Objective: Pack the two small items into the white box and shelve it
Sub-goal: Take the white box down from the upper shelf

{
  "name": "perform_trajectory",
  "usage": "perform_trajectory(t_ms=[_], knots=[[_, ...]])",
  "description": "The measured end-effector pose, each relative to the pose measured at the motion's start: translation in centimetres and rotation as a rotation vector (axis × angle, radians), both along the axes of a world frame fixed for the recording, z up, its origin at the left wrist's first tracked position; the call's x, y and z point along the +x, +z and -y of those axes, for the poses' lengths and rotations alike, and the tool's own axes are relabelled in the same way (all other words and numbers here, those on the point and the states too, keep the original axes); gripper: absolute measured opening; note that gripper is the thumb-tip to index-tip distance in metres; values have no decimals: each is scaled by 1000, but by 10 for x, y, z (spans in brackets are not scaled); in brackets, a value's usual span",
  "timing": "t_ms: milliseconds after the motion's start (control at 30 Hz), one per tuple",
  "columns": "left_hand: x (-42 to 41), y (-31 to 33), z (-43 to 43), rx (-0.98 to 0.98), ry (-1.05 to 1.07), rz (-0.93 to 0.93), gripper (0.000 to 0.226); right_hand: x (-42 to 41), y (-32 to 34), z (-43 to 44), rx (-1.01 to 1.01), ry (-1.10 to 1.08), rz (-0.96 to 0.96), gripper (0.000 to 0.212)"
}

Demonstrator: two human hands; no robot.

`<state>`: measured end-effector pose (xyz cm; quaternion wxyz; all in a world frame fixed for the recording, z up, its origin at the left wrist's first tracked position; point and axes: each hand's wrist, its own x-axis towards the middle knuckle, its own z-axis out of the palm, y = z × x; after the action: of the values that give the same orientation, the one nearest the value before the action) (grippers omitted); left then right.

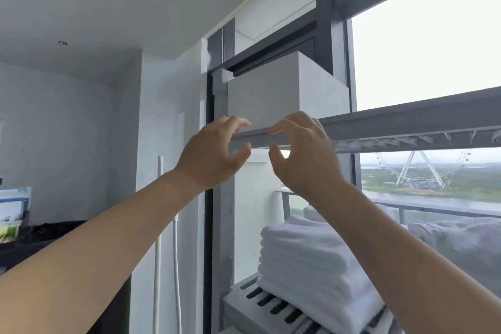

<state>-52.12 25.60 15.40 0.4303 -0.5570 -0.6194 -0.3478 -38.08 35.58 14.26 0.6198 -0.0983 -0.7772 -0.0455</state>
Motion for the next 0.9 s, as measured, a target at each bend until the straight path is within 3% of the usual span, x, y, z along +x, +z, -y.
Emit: perform_trajectory(t_ms=[200, 567, 700, 900], knots=[[-30, 29, -29, -34, -79, -28, 41, -17, 30, -11, 39, -200, -4, 23], [-49, 100, -68, -11, -223, -55, 44, -46, 101, -23, 59, -332, 83, 32], [-60, 133, -74, -44, -162, -46, 62, -48, 130, -29, 130, -413, 107, 36], [-62, 146, -96, -254, -174, -4, 100, -53, 148, -45, 133, -496, 206, 52]])
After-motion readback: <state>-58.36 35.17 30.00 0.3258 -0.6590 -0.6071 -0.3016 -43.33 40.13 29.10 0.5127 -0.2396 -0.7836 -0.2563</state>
